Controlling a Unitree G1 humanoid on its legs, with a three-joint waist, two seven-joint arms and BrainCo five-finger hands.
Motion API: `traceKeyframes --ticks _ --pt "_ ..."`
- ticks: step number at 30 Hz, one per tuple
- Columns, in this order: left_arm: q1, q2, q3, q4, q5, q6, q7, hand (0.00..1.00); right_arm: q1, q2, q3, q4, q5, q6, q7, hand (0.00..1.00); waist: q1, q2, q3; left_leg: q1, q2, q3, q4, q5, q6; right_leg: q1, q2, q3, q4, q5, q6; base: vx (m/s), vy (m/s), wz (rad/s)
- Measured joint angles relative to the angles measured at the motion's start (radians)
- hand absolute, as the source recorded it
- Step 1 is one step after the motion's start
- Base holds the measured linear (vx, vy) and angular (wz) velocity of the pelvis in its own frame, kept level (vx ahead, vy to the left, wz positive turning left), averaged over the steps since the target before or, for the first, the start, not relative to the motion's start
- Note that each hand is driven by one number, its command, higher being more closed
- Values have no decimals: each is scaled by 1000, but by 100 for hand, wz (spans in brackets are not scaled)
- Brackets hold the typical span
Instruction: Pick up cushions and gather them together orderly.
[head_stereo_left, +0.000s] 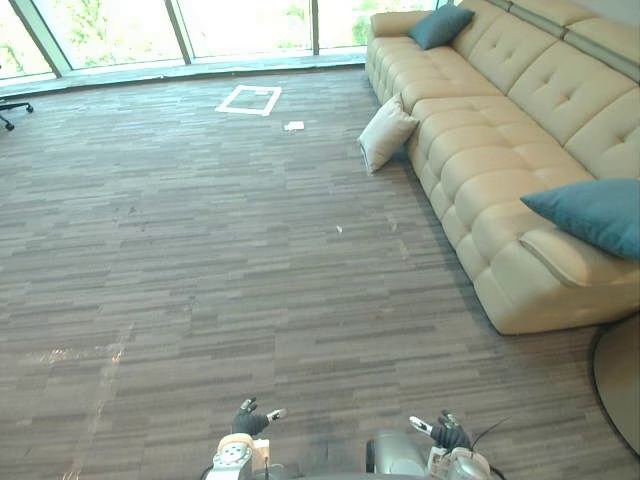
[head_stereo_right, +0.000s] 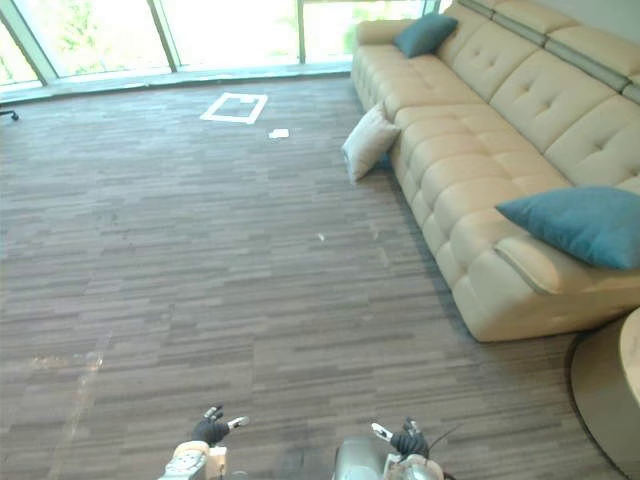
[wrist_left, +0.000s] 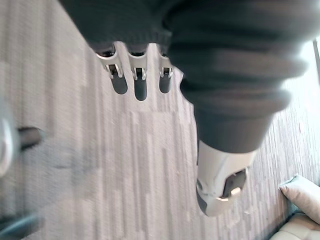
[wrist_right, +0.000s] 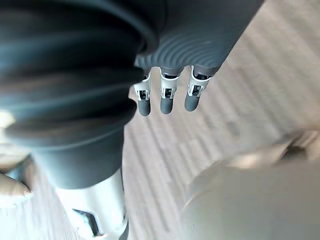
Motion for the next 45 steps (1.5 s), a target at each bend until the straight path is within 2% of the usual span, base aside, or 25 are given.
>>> traceKeyframes --ticks 2,5,7,8,9,13,17,19,20,21,22,23,25,26,28,31,34,35,36,37,38,39,41,43,45 --pt "3 -2 6 -2 1 6 -4 0 38 6 -4 7 -21 20 -2 0 -2 -20 -3 69 -6 -28 -26 -42 -42 -34 5 21 -275 222 -18 624 -197 59" --pt "2 -31 41 -4 1 8 -9 0 37 -5 -6 -2 -35 25 -13 0 1 19 -1 78 23 -27 38 -8 -60 -42 20 35 -164 108 -50 607 -223 6" --pt "8 -52 54 -3 6 8 -10 0 56 -6 -10 -27 -35 35 -24 0 -16 41 -6 18 72 -69 272 19 -109 24 20 -9 -133 14 -63 568 -265 47" --pt "12 -59 84 -20 13 9 -13 0 72 -4 -3 -43 -35 37 -23 0 -20 43 -4 -105 129 -110 601 102 -239 118 29 -37 -159 -19 -81 661 -288 43" --pt "26 -61 120 -56 15 8 -13 0 72 -11 4 -44 -36 40 -24 0 -14 43 -2 -197 186 -101 837 124 -260 204 61 -47 -212 -36 -90 526 -225 24" --pt "51 -58 171 -124 13 4 -8 0 72 -17 47 -66 -34 41 -22 0 16 34 -2 -392 262 54 952 73 -168 432 90 -24 -388 -62 -87 475 -136 -29" --pt "48 -59 196 -138 0 -15 -8 0 41 -14 41 -55 -35 42 -18 0 46 33 0 -489 196 142 438 82 -142 580 61 74 -520 -66 -62 581 97 -89" --pt "48 -57 182 -132 -1 -15 -8 0 37 -21 35 -18 -36 37 -19 0 46 42 -4 -514 148 100 141 179 -133 672 51 107 -602 -84 -26 528 208 -49" --pt "49 -54 167 -131 -1 -15 -7 0 38 -28 36 -8 -36 37 -19 0 47 50 -9 -541 148 94 123 191 -116 699 56 119 -619 -91 -14 676 357 -54" --pt "48 -35 149 -126 -1 -16 -8 0 37 -27 39 26 -37 38 -20 0 64 42 -24 -559 129 61 156 335 -57 730 44 163 -614 -94 4 554 299 -44" --pt "48 -30 145 -121 -1 -16 -8 0 36 -24 40 31 -37 38 -19 0 63 36 -30 -559 119 57 157 357 -43 732 36 171 -611 -90 10 842 434 -14" --pt "37 -3 123 -92 1 -14 -8 0 37 -5 43 50 -51 37 -17 0 44 -11 -57 -548 62 52 168 313 -13 711 -17 196 -556 -48 26 713 346 37" --pt "34 16 119 -86 1 -15 -8 0 41 4 33 60 -73 37 -16 0 42 -38 -61 -523 14 52 182 264 6 664 -40 230 -407 33 71 835 389 51" --pt "27 26 116 -64 1 -13 -6 0 41 11 34 85 -74 38 -16 0 42 -61 -55 -445 -36 38 177 192 18 577 -49 267 -121 201 180 529 226 42" --pt "20 36 110 -38 1 -9 3 0 29 4 35 85 -74 32 -14 0 39 -56 -51 -361 -54 26 162 130 21 442 -45 286 167 251 242 535 151 17" --pt "23 37 60 -9 1 7 13 0 23 -29 40 48 -72 24 -14 0 32 -2 -26 -137 -44 19 56 63 17 216 -40 168 358 74 66 621 84 -13" --pt "28 33 36 2 1 11 13 0 14 -28 34 28 -72 13 -14 0 -7 19 -11 -7 -5 12 -6 50 15 39 -20 56 140 -9 9 535 -62 31" --pt "27 31 37 0 1 11 12 0 14 -27 34 21 -72 13 -14 0 -8 20 -11 3 2 12 -12 47 15 23 -18 49 105 -8 9 585 -166 56" --pt "23 23 31 -8 1 10 12 0 19 -21 34 6 -72 14 -14 0 -13 14 -12 38 20 3 -35 25 -18 -23 -8 32 -122 51 18 622 -232 57" --pt "27 28 26 -13 2 9 9 0 34 -16 36 11 -73 19 -14 0 -14 -22 -17 75 8 -13 -46 -3 -55 -37 -13 48 -302 194 9 502 -196 57" --pt "27 29 26 -12 1 9 10 0 36 -15 35 15 -73 20 -14 0 -15 -26 -18 85 9 -23 -46 -11 -62 -34 -12 51 -294 249 -9 660 -265 19" --pt "17 4 28 -4 1 11 7 0 30 -20 32 15 -73 28 -18 0 -4 8 -17 111 43 -23 -30 -7 -75 -43 8 49 -207 186 -48 609 -256 8" --pt "16 -19 39 -14 4 9 5 0 30 -20 29 1 -73 29 -19 0 -20 21 -14 84 65 -28 80 20 -111 -34 6 37 -143 92 -49 681 -329 16" --pt "29 -59 82 -36 10 10 -5 0 53 -19 13 -25 -72 45 -19 0 -29 47 -9 -87 166 -81 567 123 -257 98 44 7 -187 27 -69 579 -294 13" --pt "46 -61 124 -68 11 9 -10 0 65 -20 14 -49 -71 45 -20 0 -26 57 -10 -181 224 -72 826 134 -274 192 85 5 -245 13 -88 425 -159 -28"
